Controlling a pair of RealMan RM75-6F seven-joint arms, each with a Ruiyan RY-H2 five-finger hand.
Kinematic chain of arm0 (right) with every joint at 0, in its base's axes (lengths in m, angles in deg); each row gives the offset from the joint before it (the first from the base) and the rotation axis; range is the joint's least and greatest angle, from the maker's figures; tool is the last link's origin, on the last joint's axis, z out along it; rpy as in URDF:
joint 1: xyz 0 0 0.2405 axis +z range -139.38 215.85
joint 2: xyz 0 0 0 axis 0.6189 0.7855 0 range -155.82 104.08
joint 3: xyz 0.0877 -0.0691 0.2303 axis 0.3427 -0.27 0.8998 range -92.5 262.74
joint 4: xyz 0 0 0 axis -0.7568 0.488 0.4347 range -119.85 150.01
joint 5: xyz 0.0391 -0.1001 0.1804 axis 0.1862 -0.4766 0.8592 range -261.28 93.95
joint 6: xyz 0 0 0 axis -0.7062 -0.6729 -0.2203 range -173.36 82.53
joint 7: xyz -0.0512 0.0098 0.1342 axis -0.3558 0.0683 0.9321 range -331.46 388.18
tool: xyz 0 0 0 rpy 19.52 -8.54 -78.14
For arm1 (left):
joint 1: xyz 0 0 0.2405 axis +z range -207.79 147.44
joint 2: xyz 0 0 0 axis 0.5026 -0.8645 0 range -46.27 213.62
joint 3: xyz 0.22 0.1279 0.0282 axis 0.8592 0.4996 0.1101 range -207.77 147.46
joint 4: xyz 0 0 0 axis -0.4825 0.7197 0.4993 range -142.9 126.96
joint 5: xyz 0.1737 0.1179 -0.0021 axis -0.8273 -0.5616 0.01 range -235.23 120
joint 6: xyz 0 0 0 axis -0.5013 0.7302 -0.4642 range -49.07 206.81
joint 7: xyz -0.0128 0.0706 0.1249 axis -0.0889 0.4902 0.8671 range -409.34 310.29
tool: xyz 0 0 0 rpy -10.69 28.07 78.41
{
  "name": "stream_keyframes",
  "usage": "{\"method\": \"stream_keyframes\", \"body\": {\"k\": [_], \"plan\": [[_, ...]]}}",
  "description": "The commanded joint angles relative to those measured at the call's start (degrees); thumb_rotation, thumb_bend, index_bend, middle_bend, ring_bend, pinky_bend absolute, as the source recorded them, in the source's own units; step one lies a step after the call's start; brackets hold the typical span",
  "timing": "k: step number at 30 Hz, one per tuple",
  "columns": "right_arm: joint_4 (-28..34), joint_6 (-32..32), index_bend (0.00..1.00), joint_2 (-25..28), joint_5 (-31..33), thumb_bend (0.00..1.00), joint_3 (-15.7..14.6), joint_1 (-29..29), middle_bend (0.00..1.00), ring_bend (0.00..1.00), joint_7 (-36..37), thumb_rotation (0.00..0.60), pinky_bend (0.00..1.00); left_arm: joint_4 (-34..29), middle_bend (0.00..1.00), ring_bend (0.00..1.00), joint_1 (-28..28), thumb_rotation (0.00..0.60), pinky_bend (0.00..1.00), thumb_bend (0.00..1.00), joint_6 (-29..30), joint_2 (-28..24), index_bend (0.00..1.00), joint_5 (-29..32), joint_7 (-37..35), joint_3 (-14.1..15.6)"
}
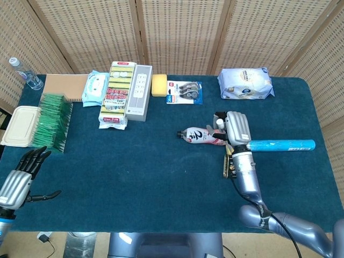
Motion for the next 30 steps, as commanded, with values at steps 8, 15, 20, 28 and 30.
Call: {"method": "stream_keyframes", "body": {"k": [8, 15, 20, 28, 30], "plan": [[3.5, -2.0, 0.77, 1.6, -0.1, 0.36, 0.9, 0.0, 0.87, 0.97, -0.1, 0.600, 0.95, 0.0, 0.00, 0.00, 0.1, 0.386, 0.03, 0.00, 0.3, -0.1, 0.00, -0.2, -0.2, 0.1], [7.2, -3.3, 0.78, 3.8, -0.5, 0.37, 0.9, -1.2, 0.94, 1.00, 1.0, 0.600, 0.99, -0.1, 0.00, 0.00, 0.1, 0.387, 0.03, 0.00, 0.5, -0.1, 0.00, -0.4, -0.1, 0.1], [9.9, -4.3, 0.78, 5.7, -1.1, 0.39, 0.5, -2.5, 0.96, 1.00, 1.4, 0.600, 1.00, -0.2, 0.00, 0.00, 0.1, 0.387, 0.03, 0.00, 0.4, 0.0, 0.00, -0.7, 0.1, 0.3], [18.7, -7.0, 0.78, 10.4, -1.0, 0.40, 0.1, -6.5, 0.99, 1.00, 3.3, 0.600, 1.00, -0.2, 0.00, 0.01, -0.1, 0.387, 0.03, 0.00, 0.5, 0.1, 0.00, -1.3, 0.2, 0.6], [21.2, -7.5, 0.78, 11.6, -0.5, 0.41, 0.2, -7.5, 1.00, 1.00, 3.8, 0.600, 1.00, -0.1, 0.00, 0.01, -0.2, 0.384, 0.03, 0.00, 0.5, 0.1, 0.00, -1.4, 0.1, 0.6]]}}
